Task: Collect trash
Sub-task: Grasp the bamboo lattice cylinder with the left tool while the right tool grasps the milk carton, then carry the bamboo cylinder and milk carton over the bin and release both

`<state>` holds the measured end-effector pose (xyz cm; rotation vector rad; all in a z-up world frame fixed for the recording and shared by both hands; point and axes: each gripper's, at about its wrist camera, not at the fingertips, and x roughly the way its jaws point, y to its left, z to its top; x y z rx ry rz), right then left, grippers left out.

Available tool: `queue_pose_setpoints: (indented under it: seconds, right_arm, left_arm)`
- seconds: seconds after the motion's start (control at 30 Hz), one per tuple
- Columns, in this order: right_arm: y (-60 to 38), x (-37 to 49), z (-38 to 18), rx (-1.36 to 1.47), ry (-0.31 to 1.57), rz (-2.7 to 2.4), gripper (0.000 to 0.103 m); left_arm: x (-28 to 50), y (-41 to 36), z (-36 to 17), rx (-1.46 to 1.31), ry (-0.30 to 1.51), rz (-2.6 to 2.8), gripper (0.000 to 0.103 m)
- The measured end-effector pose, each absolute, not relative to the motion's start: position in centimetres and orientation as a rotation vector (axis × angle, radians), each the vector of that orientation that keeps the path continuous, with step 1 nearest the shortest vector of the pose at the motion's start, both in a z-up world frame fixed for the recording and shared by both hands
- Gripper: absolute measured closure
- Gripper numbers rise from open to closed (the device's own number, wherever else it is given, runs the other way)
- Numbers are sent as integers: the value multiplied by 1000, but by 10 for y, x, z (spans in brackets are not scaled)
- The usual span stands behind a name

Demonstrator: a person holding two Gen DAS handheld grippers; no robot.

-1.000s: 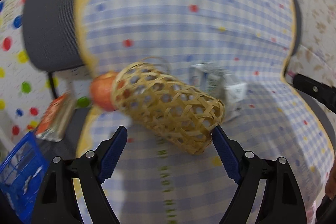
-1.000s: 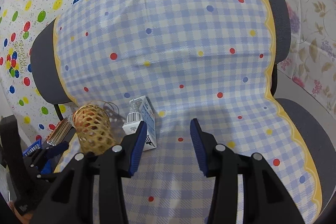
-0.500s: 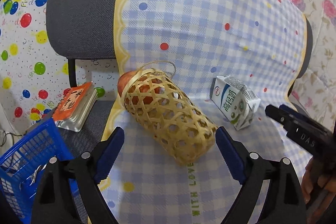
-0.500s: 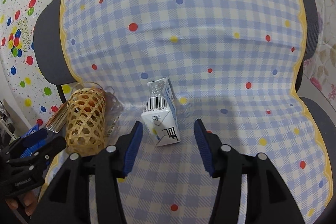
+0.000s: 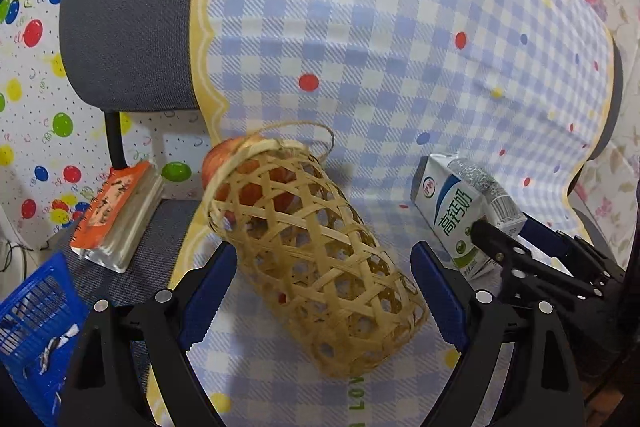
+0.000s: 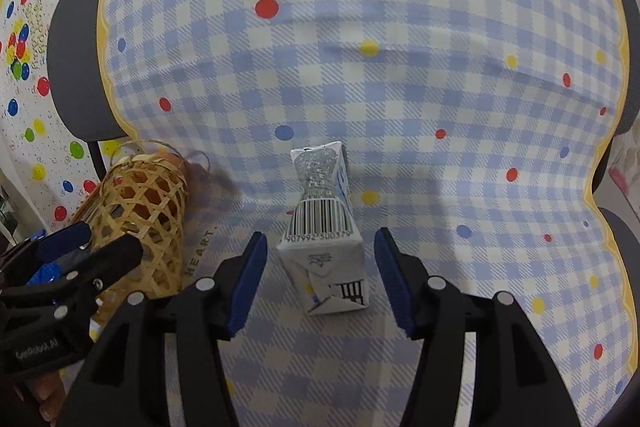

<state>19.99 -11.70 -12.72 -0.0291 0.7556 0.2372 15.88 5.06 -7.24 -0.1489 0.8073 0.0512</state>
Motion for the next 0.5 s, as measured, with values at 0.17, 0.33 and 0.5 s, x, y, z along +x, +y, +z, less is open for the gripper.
queue_pose_setpoints:
  seconds: [0.17,0.33,0.5]
  right_arm:
    - [-125,184,-118,-51,713,188,62]
    - [-148,149,-101,-34,687,181,63]
    - [-173,116,-90,6,672,148,63]
  left_arm:
    - [158,45,-77,-152,824,78,15]
    - [158,42,-79,-157,830,94,15]
    - [160,33,-83,-140,829,127,13]
